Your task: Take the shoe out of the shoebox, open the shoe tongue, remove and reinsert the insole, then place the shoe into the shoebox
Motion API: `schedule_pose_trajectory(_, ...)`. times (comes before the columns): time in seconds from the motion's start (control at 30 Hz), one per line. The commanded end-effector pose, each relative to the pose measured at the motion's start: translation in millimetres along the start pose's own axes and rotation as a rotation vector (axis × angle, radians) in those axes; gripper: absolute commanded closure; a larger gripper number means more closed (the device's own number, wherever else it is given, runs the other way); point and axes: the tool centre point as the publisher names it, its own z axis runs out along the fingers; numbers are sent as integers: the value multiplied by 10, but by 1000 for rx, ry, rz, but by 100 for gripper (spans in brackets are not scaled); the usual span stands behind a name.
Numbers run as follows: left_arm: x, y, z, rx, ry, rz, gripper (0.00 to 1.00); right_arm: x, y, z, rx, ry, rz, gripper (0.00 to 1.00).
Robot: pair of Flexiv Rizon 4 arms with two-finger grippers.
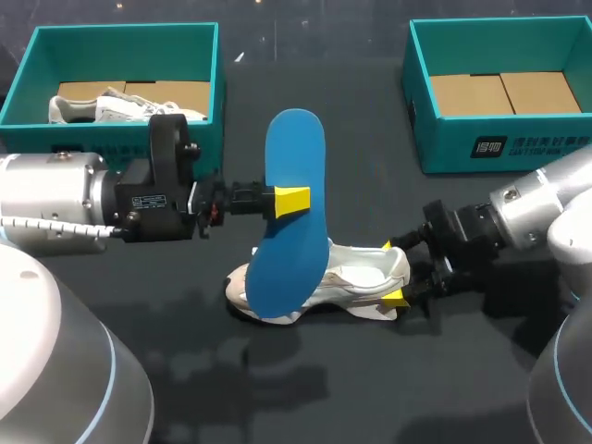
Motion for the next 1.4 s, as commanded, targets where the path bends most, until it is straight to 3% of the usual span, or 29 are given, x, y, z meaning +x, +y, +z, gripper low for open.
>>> schedule_pose_trajectory(0.03, 60, 2, 12, 5, -11, 0, 100, 95, 96, -146, 238, 7, 30, 0)
schedule_pose_trajectory(0.17, 60, 2, 12, 5, -11, 0, 100, 182, 142, -222, 445, 17, 82, 0)
schedule_pose_trajectory(0.77, 60, 2, 12, 5, -11, 0, 100, 182, 142, -222, 445, 17, 82, 0)
schedule_pose_trajectory(0.83, 60, 2, 12, 5, -11, 0, 100, 234, 164, -255, 461, -30, 74, 0)
schedule_pose_trajectory(1.0, 60, 2, 12, 5, -11, 0, 100, 317, 251, -341, 521, -89, 54, 0)
schedule_pose_trajectory(1.27, 60, 2, 12, 5, -11, 0, 100, 278, 442, -366, 735, -135, 110, 0)
schedule_pose_trajectory(1.4, 60, 2, 12, 5, -11, 0, 100, 266, 472, -379, 749, -130, 110, 0)
